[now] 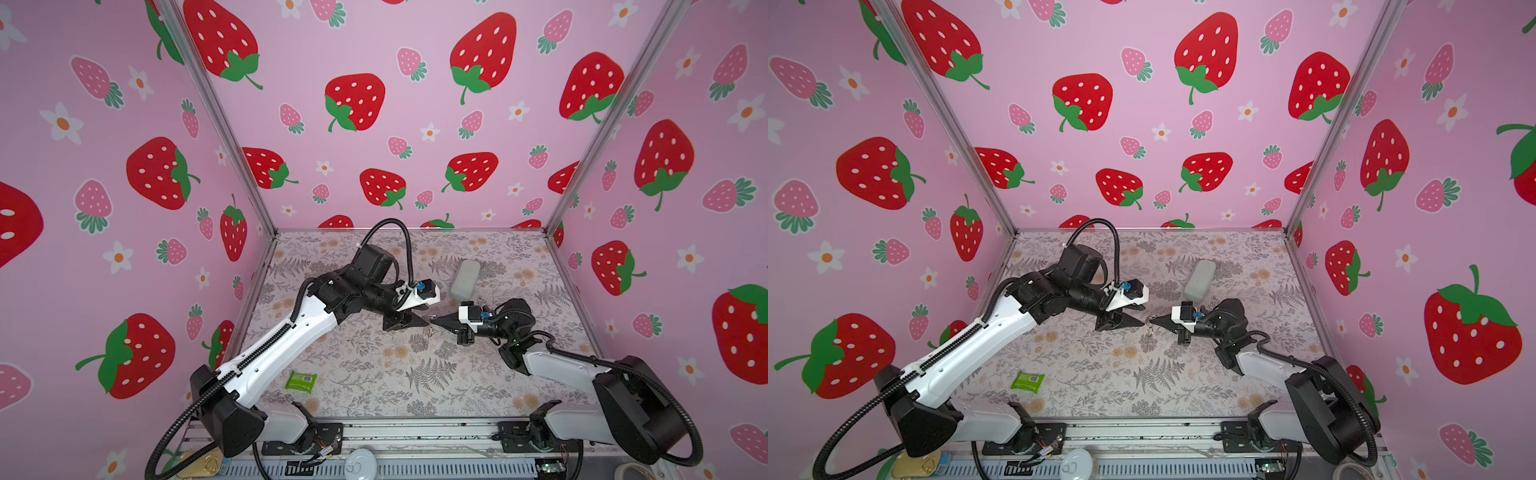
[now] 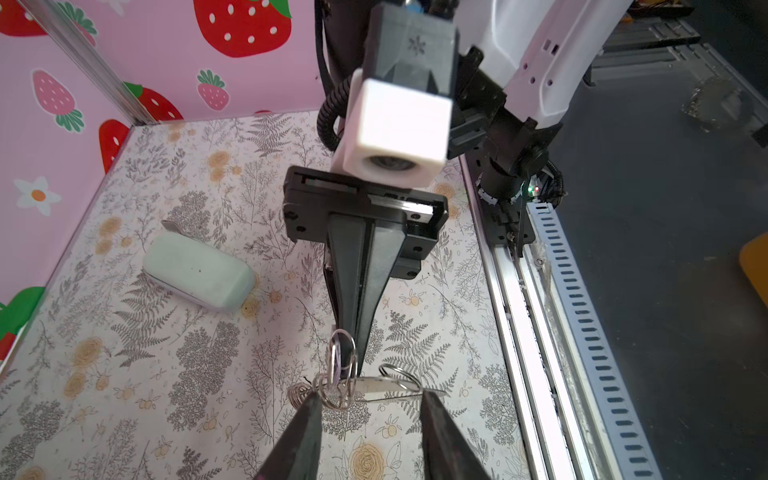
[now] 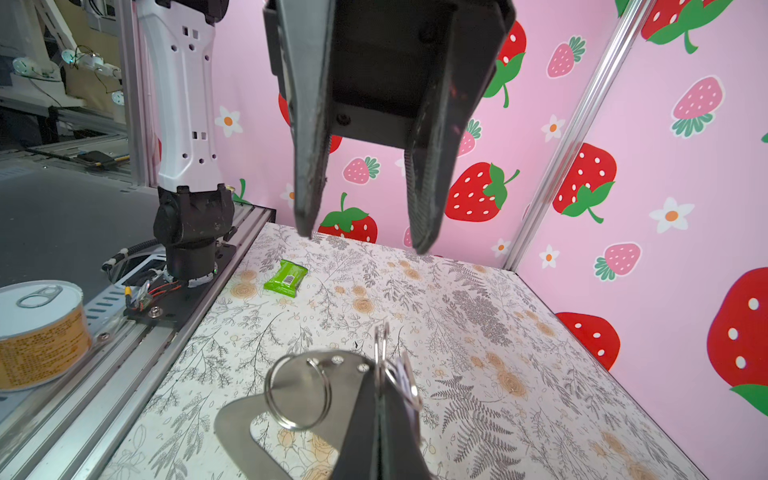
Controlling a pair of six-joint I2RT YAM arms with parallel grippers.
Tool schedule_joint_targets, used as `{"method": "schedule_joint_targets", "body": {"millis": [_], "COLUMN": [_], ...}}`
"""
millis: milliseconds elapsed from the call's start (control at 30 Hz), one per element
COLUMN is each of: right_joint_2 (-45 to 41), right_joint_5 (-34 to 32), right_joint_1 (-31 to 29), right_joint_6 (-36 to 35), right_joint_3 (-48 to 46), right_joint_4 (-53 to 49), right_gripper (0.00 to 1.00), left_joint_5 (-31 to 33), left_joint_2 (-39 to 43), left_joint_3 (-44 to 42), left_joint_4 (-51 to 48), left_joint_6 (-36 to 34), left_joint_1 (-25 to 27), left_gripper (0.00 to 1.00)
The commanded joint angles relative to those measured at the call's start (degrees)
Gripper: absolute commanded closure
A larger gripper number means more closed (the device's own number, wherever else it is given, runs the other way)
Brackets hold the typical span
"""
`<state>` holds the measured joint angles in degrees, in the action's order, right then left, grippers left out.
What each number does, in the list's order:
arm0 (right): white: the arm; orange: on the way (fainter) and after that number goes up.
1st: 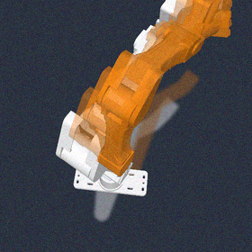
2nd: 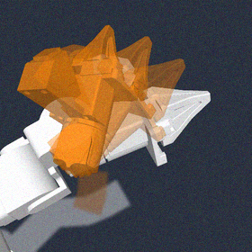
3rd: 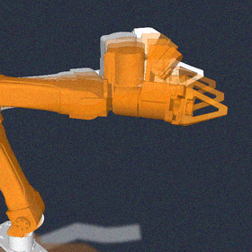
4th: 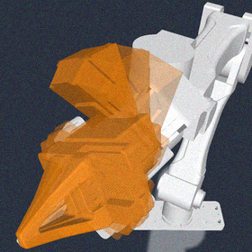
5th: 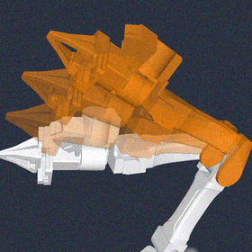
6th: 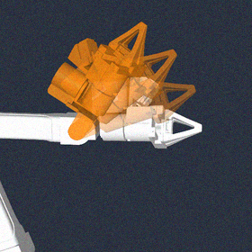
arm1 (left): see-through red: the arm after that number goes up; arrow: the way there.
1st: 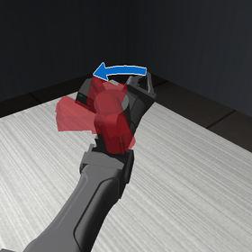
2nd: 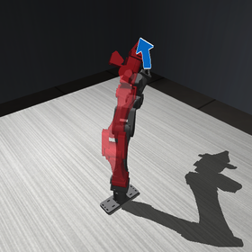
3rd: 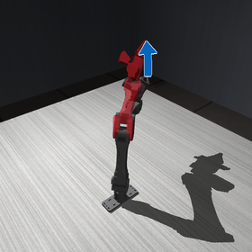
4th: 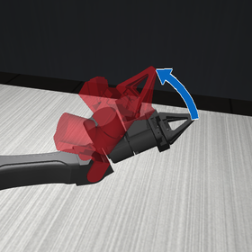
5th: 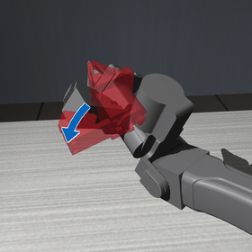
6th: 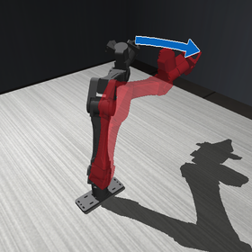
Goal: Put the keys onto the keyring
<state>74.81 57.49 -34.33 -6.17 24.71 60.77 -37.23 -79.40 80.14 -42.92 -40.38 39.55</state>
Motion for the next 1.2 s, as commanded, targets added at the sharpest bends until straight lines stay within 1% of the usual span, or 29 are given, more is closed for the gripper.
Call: {"method": "schedule_joint_targets", "body": {"millis": [0,133,233,400,633,800,967,1067,1100,1167], "right_joint_2": [-1.22,-1.89,-1.92,-2.29,-2.54,-2.75,-2.91,-3.01,-3.04,-2.98], "right_joint_5": [1.96,2.29,2.36,2.42,2.23,1.92,1.83,1.92,1.92,2.09], "right_joint_1": [0.23,0.22,0.22,0.22,0.22,0.31,0.47,0.63,0.66,0.75], "right_joint_6": [-4.53,-4.9,-4.9,-5.13,-6.03,-6.13,-5.95,-5.87,-5.8,-5.7], "right_joint_3": [2.35,2.4,2.51,2.37,2.8,3.06,3.15,3.41,3.47,3.5], "right_joint_4": [-4.62,-5.04,-5.51,-5.65,-6.94,-6.95,-6.98,-6.94,-6.96,-6.98], "right_gripper": [1.0,1.0,1.0,1.0,1.0,1.0,1.0,1.0,1.0,1.0], "left_joint_5": [2.34,6.44,6.13,7.74,6.9,5.79,5.76,6.19,6.44,6.67], "left_joint_2": [-0.8,-2.54,-3.35,-4.11,-5.07,-5.81,-6.14,-6.29,-6.28,-6.37], "left_joint_3": [2.3,2.94,3.38,3.27,3.96,4.77,5.11,4.78,4.64,4.51], "left_joint_4": [-3.03,-2.86,-2.8,-2.62,-2.87,-3.9,-4.43,-4.61,-4.59,-4.55], "left_joint_6": [-0.27,-0.54,-0.7,-0.92,-1.8,-2.74,-3.5,-3.64,-3.7,-3.74], "left_joint_1": [0.93,2.68,2.99,2.98,2.99,3.19,3.67,3.68,3.69,3.69], "left_gripper": [0.57,0.57,0.61,0.63,0.8,0.85,0.86,0.81,0.8,0.83]}}
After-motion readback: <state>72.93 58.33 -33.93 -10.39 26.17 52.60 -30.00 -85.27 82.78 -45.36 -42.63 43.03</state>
